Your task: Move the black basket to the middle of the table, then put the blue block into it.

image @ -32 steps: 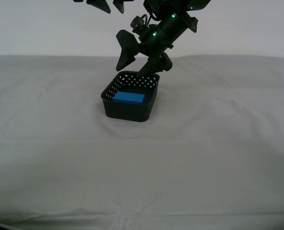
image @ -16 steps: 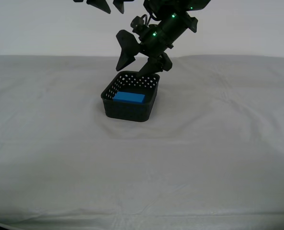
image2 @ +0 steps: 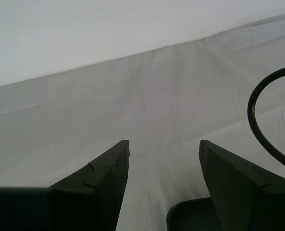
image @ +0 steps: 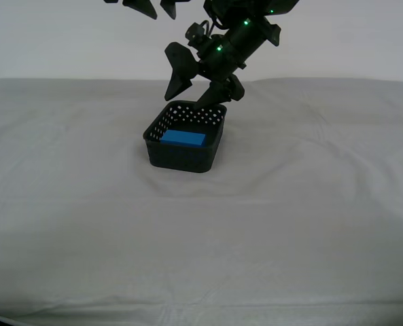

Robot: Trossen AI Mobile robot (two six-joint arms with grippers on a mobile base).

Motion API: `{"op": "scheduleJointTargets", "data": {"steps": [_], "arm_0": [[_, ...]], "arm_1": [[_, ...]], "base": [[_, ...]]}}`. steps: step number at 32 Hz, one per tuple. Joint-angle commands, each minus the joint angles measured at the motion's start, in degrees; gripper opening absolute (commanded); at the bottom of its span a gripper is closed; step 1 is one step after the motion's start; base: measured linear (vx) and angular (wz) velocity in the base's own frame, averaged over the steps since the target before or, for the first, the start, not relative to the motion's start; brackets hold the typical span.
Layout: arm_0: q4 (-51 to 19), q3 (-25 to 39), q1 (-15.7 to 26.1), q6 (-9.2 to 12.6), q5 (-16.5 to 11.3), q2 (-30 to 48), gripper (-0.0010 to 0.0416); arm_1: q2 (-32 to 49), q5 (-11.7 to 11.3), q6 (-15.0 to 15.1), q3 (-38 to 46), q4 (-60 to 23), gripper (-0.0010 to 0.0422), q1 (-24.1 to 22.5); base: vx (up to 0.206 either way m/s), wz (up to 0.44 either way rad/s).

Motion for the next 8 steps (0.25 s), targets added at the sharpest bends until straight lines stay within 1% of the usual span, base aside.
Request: {"op": "scheduleJointTargets", "data": {"steps": [1, 8], "arm_0": [[0.04, 0.04, 0.02, -0.04, -0.17, 0.02, 0.0387], [0.02, 0.04, 0.02, -0.04, -0.17, 0.02, 0.0387]], "arm_1": [[0.0, -0.07, 0.09, 0.07, 0.02, 0.0194, 0.0], [0.0, -0.07, 0.09, 0.07, 0.04, 0.0194, 0.02]], "base": [[0.0, 0.0], [0.0, 0.0]]}}
